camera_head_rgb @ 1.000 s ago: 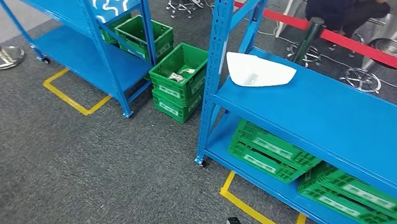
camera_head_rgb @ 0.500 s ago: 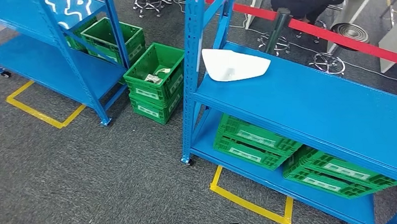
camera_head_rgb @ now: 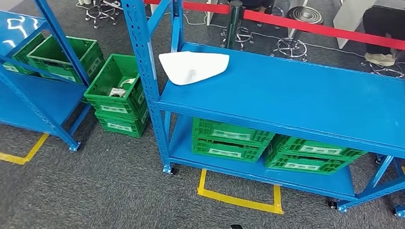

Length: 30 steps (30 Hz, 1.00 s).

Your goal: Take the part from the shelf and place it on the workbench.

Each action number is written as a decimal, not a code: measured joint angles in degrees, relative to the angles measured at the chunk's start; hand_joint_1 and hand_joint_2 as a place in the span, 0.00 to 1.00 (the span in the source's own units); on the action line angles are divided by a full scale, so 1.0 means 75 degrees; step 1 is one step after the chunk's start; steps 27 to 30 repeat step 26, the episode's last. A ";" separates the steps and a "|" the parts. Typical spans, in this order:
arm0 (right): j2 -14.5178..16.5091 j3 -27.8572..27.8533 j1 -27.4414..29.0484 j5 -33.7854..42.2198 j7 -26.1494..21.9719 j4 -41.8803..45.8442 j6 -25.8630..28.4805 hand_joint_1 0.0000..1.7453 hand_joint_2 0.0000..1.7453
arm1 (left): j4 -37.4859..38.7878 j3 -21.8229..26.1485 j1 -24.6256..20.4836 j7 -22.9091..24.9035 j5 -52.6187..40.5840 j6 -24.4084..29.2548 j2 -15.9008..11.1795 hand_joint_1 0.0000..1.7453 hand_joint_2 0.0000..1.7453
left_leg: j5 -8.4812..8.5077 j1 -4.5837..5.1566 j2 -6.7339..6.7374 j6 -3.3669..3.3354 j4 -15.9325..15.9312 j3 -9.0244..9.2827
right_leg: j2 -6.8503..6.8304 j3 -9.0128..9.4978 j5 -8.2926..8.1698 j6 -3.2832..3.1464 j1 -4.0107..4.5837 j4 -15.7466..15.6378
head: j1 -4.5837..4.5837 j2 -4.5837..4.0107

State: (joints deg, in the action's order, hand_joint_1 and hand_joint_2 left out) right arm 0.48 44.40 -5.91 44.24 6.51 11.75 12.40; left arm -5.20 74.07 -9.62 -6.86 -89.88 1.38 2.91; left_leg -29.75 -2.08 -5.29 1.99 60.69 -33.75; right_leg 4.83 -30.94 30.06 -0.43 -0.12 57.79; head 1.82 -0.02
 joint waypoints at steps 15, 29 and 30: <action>-0.0025 0.0107 0.0026 -0.0047 0.0027 -0.0023 0.0073 0.00 0.00 | 0.0002 0.0003 -0.0015 0.0099 -0.0002 -0.0018 -0.0003 0.00 0.00 | -0.0350 0.0105 0.1294 -0.0260 -0.0223 0.0483 | -0.0898 -0.0436 -0.0112 0.0156 0.0047 0.0516 | 0.0372 0.0000; -0.0158 0.0198 -0.0043 -0.0043 0.0032 -0.0039 0.0181 0.00 0.00 | 0.0019 0.0008 0.0021 0.0209 -0.0008 -0.0104 0.0180 0.00 0.00 | -0.1158 0.0120 0.0640 -0.0011 0.1757 -0.0569 | -0.0502 -0.0006 -0.0113 -0.0159 0.0080 -0.0142 | 0.0106 0.0000; -0.0158 0.0198 -0.0043 -0.0043 0.0032 -0.0039 0.0181 0.00 0.00 | 0.0019 0.0008 0.0021 0.0209 -0.0008 -0.0104 0.0180 0.00 0.00 | -0.1158 0.0120 0.0640 -0.0011 0.1757 -0.0569 | -0.0502 -0.0006 -0.0113 -0.0159 0.0080 -0.0142 | 0.0106 0.0000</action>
